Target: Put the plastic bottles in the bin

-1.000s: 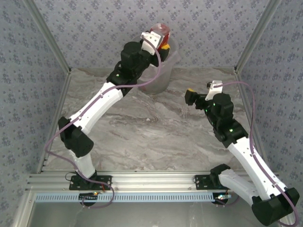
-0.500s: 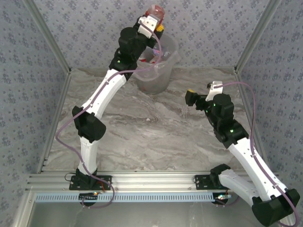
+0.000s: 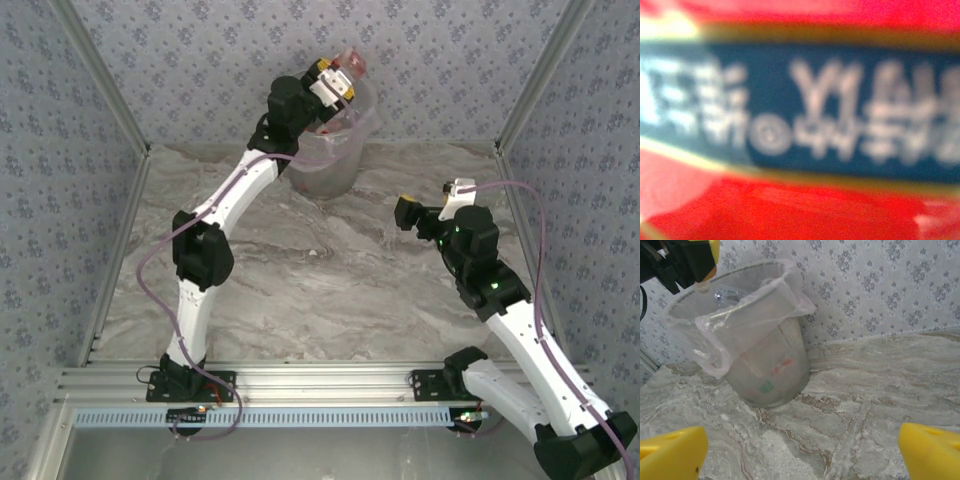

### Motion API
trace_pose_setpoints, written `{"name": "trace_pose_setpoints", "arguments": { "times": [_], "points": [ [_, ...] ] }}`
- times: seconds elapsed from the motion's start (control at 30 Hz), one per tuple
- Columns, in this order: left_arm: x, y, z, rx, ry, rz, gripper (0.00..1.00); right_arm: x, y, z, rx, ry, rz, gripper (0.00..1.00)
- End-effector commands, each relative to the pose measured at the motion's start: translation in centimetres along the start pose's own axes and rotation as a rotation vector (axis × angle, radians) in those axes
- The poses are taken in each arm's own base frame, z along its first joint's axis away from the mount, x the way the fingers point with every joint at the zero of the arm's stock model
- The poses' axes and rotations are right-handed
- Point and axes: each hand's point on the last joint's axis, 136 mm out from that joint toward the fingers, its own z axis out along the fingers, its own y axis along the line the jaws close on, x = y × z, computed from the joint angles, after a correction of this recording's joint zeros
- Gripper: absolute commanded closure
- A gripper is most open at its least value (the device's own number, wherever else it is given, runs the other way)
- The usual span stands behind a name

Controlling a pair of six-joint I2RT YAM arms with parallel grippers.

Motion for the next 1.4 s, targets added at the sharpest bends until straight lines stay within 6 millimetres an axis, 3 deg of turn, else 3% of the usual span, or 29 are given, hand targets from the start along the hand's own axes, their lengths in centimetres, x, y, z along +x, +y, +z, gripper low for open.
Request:
{"name": "trace_pose_setpoints", "arguments": {
  "times": [0.0,0.13,0.2,0.43,0.77,1.07,1.37],
  "points": [
    [0.1,0.6,0.0,0.000,-0.014,0.096,0.48,0.5,-0.7,-0.2,0.030,0.012,0.011,0.00],
    [0.6,0.0,0.0,0.022,-0.019,0.132,0.38,0.7,-0.9,-0.3,0.039,0.023,-0.008,0.00],
    [0.6,0.4,0.0,0.011,-0.017,0.138,0.28,0.7,-1.0,-0.3,0.044,0.025,-0.009,0.00],
    [-0.5,2.5,-0.8,-0.020,-0.033,0.090,0.10,1.3,-0.9,-0.1,0.033,0.039,-0.003,0.00],
    [-2.4,5.3,-2.5,-0.041,-0.036,-0.115,0.01,1.3,-0.8,-0.2,0.028,0.041,0.011,0.00],
    [-5.1,7.2,-5.0,-0.018,-0.012,-0.405,0.01,1.8,-1.1,0.1,0.043,0.049,0.015,0.00],
    [-6.9,5.9,-9.0,0.078,-0.008,-0.428,0.01,2.6,-2.1,0.4,0.088,0.061,-0.002,0.00]
  ]
}}
